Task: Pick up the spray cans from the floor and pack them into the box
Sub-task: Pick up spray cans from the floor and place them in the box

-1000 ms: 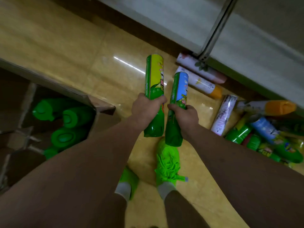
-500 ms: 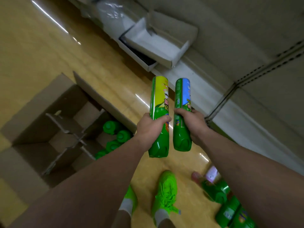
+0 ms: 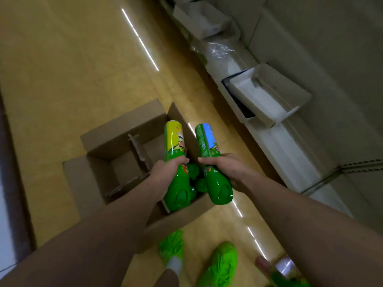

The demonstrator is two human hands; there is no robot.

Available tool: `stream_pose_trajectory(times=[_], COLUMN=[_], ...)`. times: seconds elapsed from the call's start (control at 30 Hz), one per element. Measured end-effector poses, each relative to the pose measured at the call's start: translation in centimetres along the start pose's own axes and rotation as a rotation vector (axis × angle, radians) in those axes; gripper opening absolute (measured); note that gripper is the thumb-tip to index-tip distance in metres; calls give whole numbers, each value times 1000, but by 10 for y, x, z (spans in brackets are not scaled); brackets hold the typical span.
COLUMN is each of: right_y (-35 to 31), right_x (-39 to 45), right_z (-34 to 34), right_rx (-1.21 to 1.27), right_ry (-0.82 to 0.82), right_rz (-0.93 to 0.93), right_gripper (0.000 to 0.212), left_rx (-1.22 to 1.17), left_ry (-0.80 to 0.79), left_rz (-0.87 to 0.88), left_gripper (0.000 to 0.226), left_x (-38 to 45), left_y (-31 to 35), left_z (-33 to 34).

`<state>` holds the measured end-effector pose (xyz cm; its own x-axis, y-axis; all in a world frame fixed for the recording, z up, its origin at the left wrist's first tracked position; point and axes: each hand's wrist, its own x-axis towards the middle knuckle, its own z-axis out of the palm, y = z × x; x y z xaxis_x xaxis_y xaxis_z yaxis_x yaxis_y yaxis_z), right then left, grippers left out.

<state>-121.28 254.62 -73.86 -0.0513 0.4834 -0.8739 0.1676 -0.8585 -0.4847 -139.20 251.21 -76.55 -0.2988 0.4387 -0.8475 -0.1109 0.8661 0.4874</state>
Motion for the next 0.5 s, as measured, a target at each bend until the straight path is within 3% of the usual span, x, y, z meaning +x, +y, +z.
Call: stream_pose_trajectory(times=[0.23, 0.33, 0.5], right_y=[-3, -10, -10], right_x=[24, 35, 63], right_z=[66, 86, 115], right_rx=[-444, -584, -703], right_ry=[-24, -39, -73], right_rz=[56, 97, 164], right_gripper=[62, 61, 79], left_rx=[-16, 53, 144], left_ry=[-43, -93, -174], left_rz=[-191, -252, -329], left_gripper=[73, 83, 61], left_x=[31, 43, 64], left_y=[-30, -38, -45], left_z=[-75, -89, -96])
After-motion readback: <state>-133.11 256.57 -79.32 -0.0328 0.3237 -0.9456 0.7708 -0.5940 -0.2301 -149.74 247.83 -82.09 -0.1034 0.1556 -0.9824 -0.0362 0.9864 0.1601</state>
